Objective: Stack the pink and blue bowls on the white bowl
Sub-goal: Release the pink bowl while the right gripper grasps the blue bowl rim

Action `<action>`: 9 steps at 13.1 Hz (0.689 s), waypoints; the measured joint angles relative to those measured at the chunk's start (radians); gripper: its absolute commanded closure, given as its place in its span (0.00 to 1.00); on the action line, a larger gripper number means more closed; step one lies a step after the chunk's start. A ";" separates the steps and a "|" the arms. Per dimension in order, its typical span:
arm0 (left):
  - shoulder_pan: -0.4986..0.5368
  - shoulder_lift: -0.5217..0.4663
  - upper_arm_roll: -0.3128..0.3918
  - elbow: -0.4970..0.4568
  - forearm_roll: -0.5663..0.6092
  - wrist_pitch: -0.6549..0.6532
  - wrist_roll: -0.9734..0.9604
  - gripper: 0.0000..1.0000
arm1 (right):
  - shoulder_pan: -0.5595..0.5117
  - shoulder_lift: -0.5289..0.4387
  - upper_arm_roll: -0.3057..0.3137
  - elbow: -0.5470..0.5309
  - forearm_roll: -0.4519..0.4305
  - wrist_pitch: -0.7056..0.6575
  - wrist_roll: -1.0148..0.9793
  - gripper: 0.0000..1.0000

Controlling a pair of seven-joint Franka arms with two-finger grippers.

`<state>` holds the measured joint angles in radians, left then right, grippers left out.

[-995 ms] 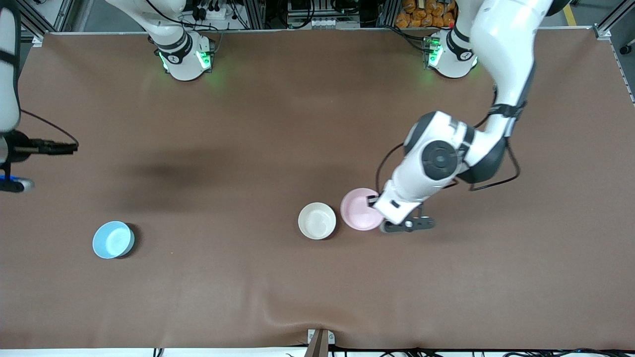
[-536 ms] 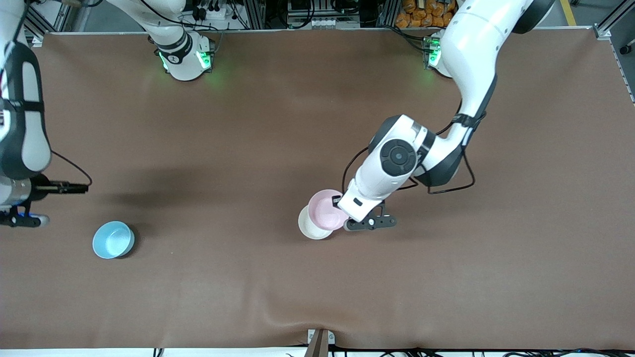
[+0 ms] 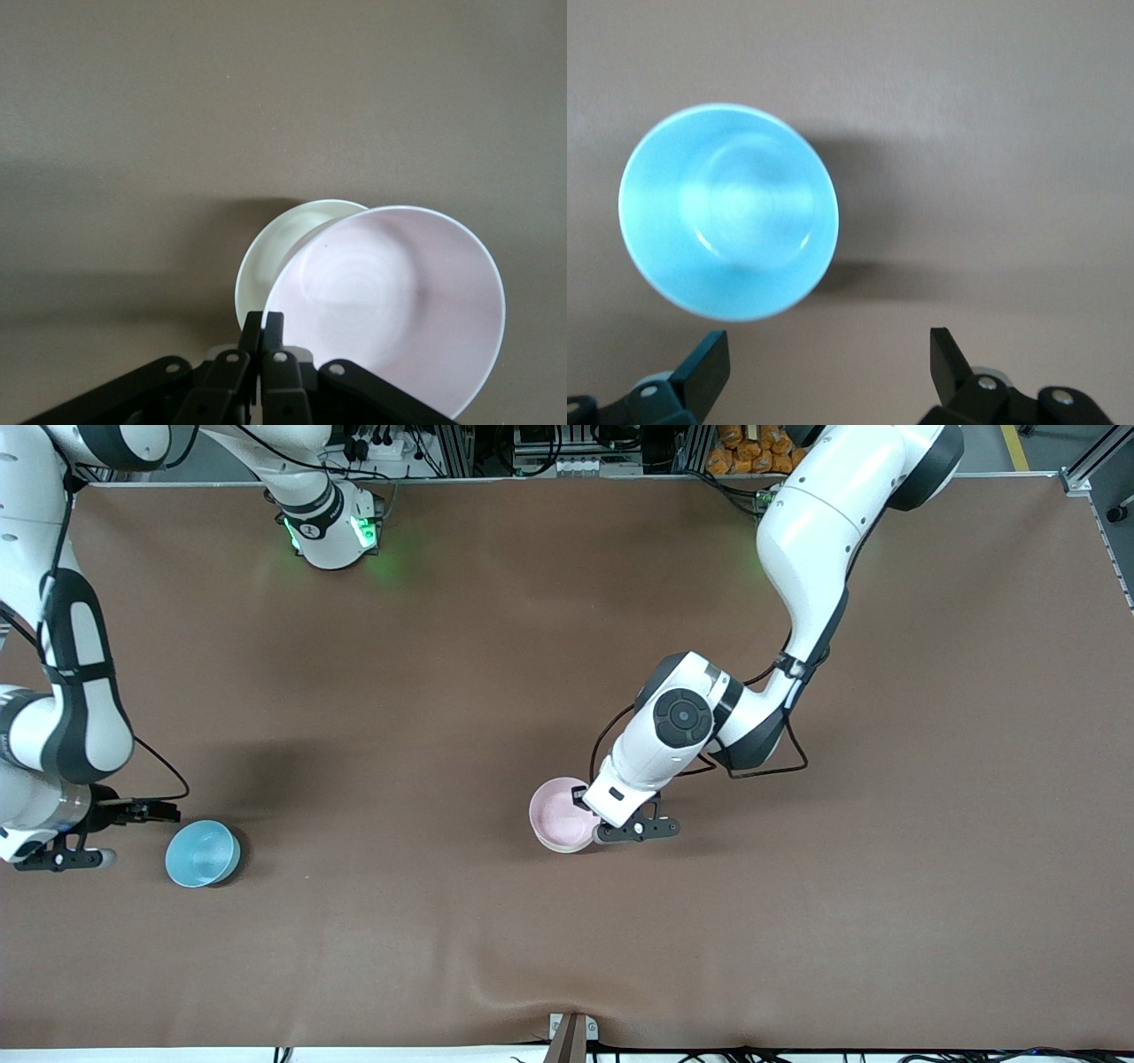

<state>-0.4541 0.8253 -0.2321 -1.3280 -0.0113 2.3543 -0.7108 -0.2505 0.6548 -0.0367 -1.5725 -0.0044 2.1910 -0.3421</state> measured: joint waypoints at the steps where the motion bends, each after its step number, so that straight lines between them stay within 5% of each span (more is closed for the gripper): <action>1: -0.001 0.007 0.000 0.000 0.000 0.013 0.000 1.00 | 0.001 0.012 0.002 -0.002 0.003 0.028 -0.004 0.00; 7: -0.001 0.024 0.005 0.000 0.000 0.036 0.000 1.00 | 0.002 0.076 0.011 -0.007 0.048 0.142 -0.006 0.00; 8: -0.001 0.025 0.005 0.000 0.000 0.036 0.000 1.00 | 0.002 0.082 0.011 -0.007 0.073 0.151 -0.007 0.11; 9: -0.001 0.027 0.005 0.000 0.000 0.036 0.000 1.00 | 0.002 0.088 0.011 -0.007 0.085 0.157 -0.007 0.58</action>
<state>-0.4547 0.8525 -0.2269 -1.3277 -0.0113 2.3904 -0.7107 -0.2488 0.7430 -0.0255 -1.5798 0.0805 2.3476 -0.3492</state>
